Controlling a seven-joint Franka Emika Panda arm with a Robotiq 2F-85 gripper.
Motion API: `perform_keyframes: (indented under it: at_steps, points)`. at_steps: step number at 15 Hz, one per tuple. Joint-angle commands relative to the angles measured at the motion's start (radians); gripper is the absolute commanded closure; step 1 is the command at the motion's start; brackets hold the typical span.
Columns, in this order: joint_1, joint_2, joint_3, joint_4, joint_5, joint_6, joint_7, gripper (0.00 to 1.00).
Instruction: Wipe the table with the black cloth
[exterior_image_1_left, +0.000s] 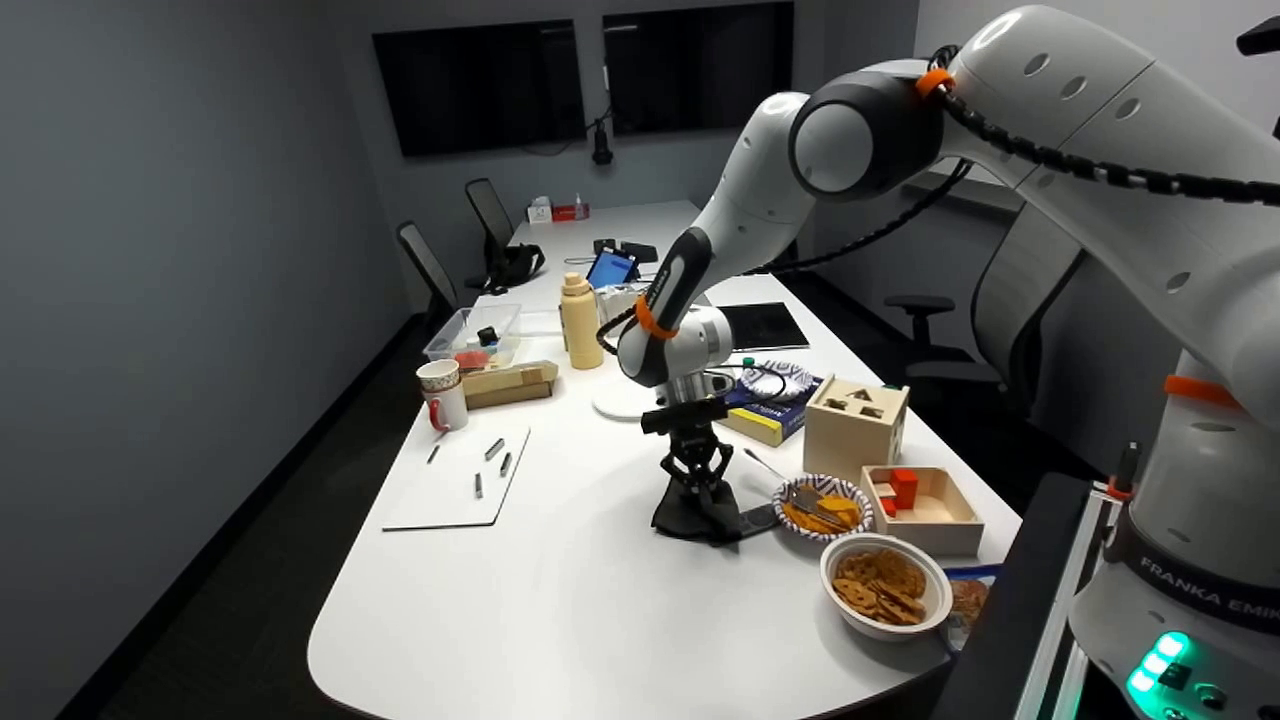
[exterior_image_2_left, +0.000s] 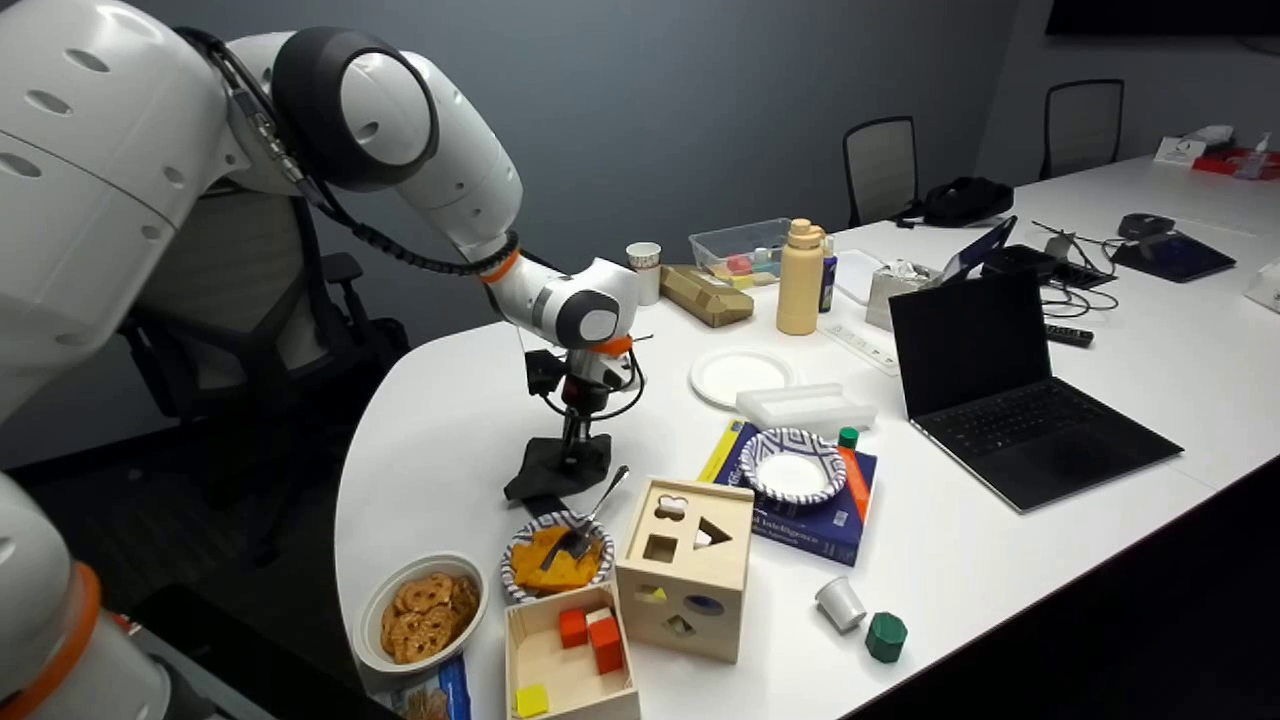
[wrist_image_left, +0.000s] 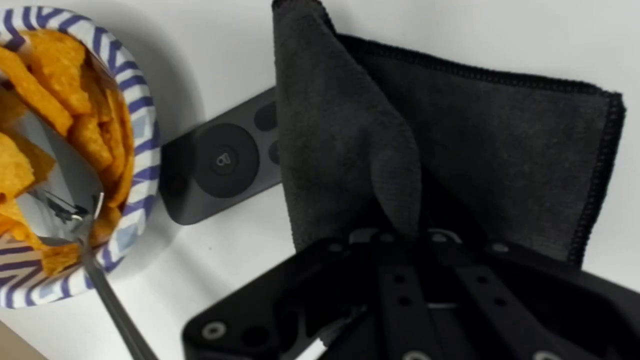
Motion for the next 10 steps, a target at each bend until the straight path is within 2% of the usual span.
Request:
perform_keyframes:
  at_steps: [1,5,10]
  points:
    - [0.032,0.004,-0.069,-0.062,-0.038,0.019,0.139,0.99]
    - [0.029,0.021,-0.093,-0.05,-0.051,0.038,0.256,0.99]
    - [0.023,0.058,-0.093,0.014,-0.072,0.074,0.311,0.99]
